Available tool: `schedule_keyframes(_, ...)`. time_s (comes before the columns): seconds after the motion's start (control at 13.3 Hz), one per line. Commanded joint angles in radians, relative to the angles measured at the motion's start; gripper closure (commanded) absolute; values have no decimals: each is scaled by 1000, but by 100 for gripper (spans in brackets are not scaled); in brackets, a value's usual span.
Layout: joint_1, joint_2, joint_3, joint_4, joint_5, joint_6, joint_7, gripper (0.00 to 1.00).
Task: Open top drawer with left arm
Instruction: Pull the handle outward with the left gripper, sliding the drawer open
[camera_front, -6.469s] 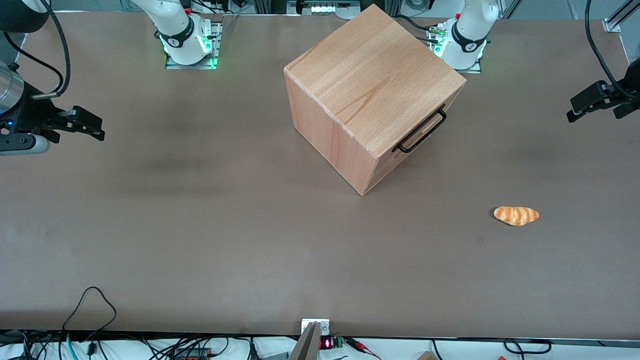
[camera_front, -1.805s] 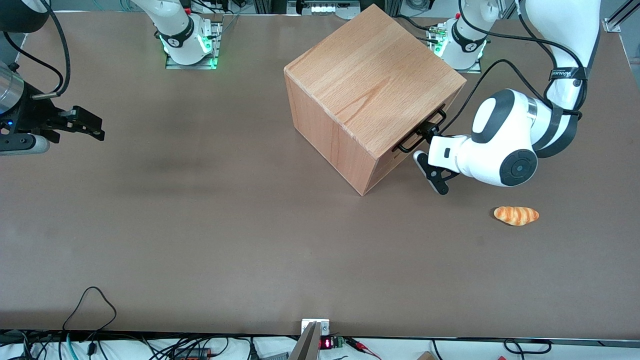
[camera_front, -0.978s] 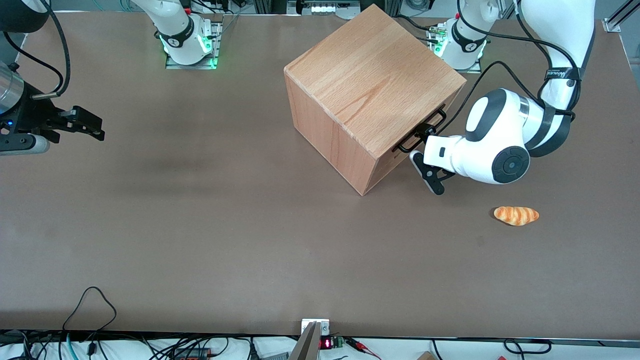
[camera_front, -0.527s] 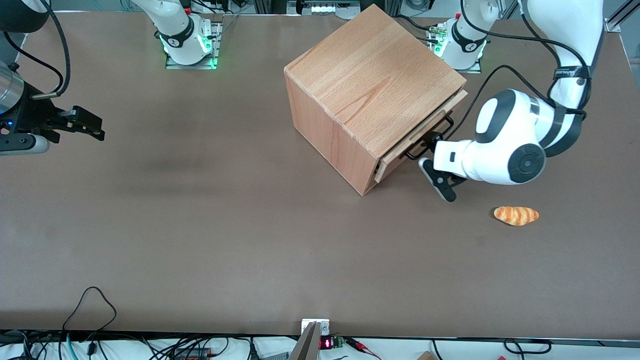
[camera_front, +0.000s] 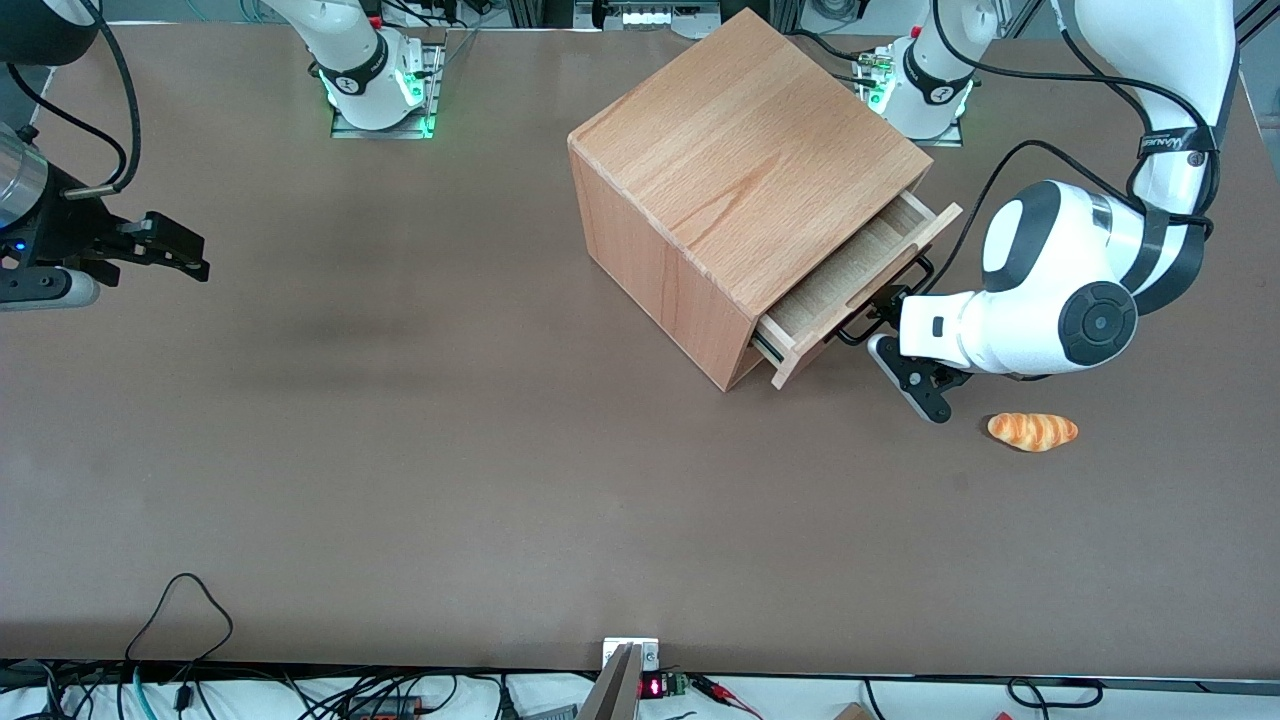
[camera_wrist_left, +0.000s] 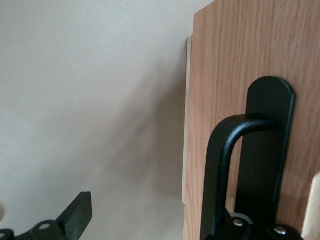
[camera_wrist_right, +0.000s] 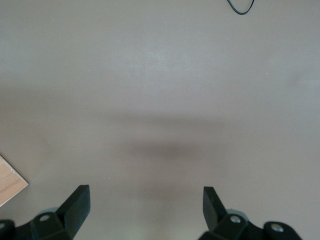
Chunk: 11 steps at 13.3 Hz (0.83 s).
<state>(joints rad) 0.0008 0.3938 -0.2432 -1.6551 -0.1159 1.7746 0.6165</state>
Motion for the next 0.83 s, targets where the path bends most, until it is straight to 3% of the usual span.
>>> schedule_keyframes(0.0,17,0,1,18,47,48,14,0)
schedule_keyframes(0.75,71,52,1,73,48,54,14,0)
